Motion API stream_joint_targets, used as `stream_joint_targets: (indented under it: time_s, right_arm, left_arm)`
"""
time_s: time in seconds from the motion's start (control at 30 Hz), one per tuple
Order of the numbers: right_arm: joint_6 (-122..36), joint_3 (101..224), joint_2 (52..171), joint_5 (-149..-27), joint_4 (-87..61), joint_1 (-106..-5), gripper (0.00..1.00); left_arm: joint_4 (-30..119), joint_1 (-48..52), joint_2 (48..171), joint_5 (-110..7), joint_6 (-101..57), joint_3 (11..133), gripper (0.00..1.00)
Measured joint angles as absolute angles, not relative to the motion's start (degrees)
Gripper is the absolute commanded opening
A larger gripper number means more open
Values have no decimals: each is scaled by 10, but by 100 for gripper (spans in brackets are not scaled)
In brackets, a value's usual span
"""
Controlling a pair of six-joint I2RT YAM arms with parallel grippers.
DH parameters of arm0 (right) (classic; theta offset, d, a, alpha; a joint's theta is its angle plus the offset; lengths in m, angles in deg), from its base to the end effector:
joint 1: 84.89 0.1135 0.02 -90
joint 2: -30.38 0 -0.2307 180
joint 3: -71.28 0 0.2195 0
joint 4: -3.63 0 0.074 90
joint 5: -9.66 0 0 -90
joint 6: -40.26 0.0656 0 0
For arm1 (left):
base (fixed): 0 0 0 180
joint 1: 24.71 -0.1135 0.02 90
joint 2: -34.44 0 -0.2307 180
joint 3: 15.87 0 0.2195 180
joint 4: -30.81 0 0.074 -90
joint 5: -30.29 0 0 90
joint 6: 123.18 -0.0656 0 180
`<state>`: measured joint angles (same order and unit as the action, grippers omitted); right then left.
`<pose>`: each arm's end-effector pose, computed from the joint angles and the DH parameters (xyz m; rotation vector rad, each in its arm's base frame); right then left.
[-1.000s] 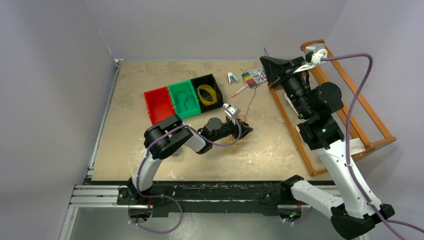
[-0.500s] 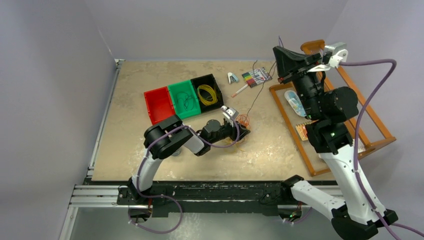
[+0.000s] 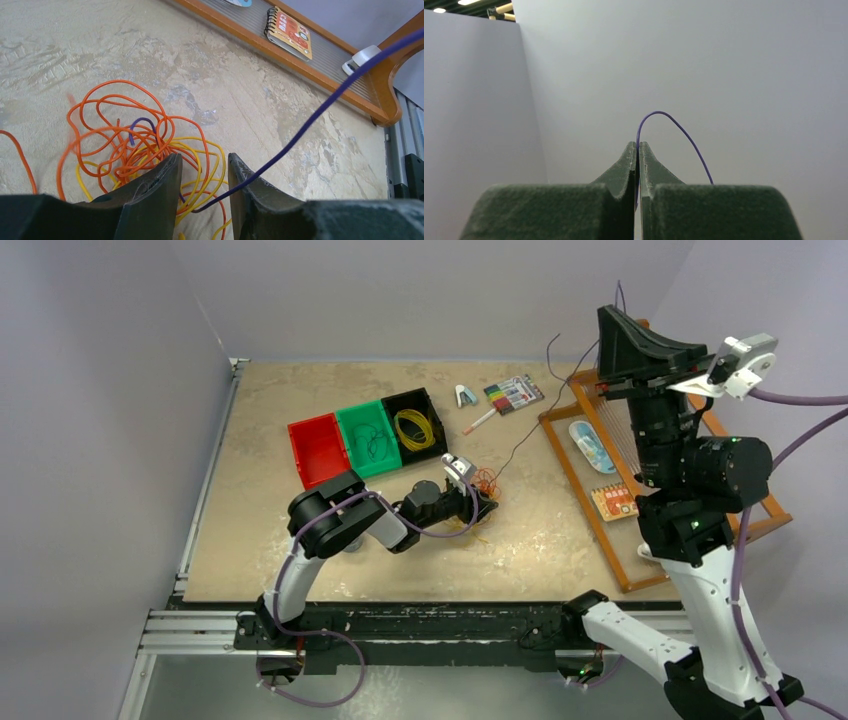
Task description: Untangle the cables
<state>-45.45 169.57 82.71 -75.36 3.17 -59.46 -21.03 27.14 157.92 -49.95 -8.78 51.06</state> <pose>0.1192 0.0504 0.5533 -0.0618 0.7854 0.4582 0.2423 -0.3265 0.1114 0.5578 1.6944 -1.1306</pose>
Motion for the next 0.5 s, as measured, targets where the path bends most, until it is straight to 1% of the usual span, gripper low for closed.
stream_joint_targets:
  time_s: [0.5]
  right_arm:
    - [-503,1743,829,-736,72,-595,0]
  left_arm:
    - [-198,272,1579,-502,-93,510,38]
